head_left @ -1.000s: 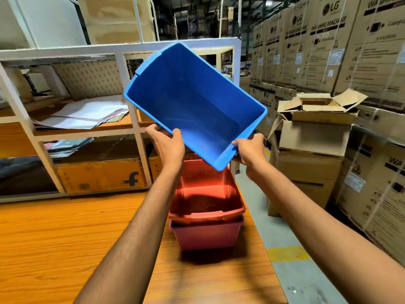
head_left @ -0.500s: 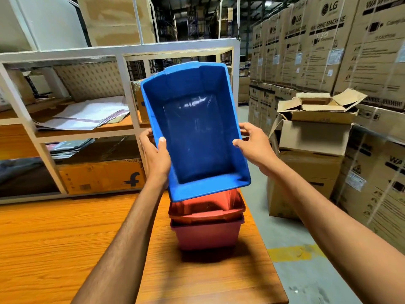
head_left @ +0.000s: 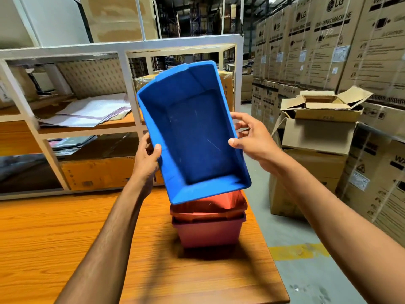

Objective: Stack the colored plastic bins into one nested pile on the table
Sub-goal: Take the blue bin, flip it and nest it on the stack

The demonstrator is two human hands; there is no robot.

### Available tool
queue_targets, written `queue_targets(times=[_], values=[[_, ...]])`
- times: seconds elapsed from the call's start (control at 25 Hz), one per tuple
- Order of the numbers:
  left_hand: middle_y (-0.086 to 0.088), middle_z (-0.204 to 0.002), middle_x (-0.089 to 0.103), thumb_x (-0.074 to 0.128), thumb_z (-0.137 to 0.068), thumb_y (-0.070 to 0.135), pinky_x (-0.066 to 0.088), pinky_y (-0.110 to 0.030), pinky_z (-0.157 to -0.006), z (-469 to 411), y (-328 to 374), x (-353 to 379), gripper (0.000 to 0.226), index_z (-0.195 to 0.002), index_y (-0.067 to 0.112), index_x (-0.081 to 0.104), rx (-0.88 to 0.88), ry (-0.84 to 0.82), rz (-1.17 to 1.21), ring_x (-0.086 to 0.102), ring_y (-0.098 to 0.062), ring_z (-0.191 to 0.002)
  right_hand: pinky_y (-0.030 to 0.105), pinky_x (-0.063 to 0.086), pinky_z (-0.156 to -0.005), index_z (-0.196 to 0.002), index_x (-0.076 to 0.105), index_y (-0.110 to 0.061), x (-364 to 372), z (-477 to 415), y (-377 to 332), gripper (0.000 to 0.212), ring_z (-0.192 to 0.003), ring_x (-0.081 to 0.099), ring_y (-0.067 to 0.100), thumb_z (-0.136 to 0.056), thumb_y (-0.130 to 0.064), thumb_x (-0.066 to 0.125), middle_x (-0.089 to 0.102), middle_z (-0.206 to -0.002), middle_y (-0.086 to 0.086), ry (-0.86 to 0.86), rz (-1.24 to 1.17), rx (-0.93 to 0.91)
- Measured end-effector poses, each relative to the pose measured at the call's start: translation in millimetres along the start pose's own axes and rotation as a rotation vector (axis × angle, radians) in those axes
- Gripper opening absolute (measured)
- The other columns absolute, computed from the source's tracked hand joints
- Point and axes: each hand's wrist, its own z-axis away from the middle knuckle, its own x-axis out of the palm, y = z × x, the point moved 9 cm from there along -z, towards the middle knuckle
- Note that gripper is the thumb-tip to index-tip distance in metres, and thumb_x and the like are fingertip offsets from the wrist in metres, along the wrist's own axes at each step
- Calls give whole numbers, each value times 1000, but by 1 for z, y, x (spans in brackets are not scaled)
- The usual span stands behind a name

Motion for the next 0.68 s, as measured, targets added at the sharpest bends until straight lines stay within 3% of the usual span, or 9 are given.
queue_targets(times=[0.08,0.16,0.28,0.36,0.44,0.52,0.6,0.68], values=[[16,-120,71,55,-104,15,58,-21,-72,-9,12,2,44,-142,36,55,3,-33,50,70,1,-103,22,56,-70,-130,63,-26,-6,-10,8,62,-84,60,9,-83,15,67,59,-101,0,-29,-110,94],[8,-120,71,61,-101,12,58,-21,-73,-17,21,6,43,-142,25,57,-32,-36,66,69,-4,-104,28,58,-75,-128,65,-26,-9,-18,24,59,-90,66,9,-85,15,65,62,-106,3,-56,-195,214],[0,-110,70,65,-98,12,55,-23,-67,-26,22,16,35,-133,13,63,-140,-4,32,66,-14,-103,27,56,-73,-126,67,-22,-7,-26,50,54,-103,68,13,-87,15,62,69,-107,0,-82,-312,375],[-1,-103,70,64,-99,11,56,-23,-64,-30,14,26,26,-124,12,66,-228,-22,33,66,-13,-93,29,57,-81,-125,69,-19,-4,-26,68,50,-111,67,17,-89,14,60,72,-113,2,-77,-357,486],[-3,-104,68,63,-100,10,54,-24,-64,-32,2,30,14,-112,13,68,-310,-35,27,64,-14,-94,31,58,-89,-128,69,-14,1,-22,87,47,-104,68,16,-92,13,57,71,-118,5,-80,-384,592],[-5,-108,68,63,-99,8,52,-27,-67,-34,-13,30,11,-107,13,69,-372,-32,21,61,-17,-108,30,56,-94,-126,69,-13,8,-17,104,41,-94,68,13,-95,10,55,71,-114,4,-92,-416,675],[-7,-122,65,62,-99,8,54,-32,-76,-34,-27,28,21,-120,9,68,-425,-29,-11,57,-19,-118,33,52,-105,-122,69,-14,15,-13,118,34,-87,67,12,-97,5,56,71,-104,3,-78,-447,751],[-6,-125,61,61,-100,9,54,-38,-91,-31,-41,28,32,-131,8,66,-480,-22,-40,56,-20,-120,34,53,-103,-126,64,-13,18,-11,130,32,-83,68,14,-98,-1,58,70,-95,5,-47,-460,812]])
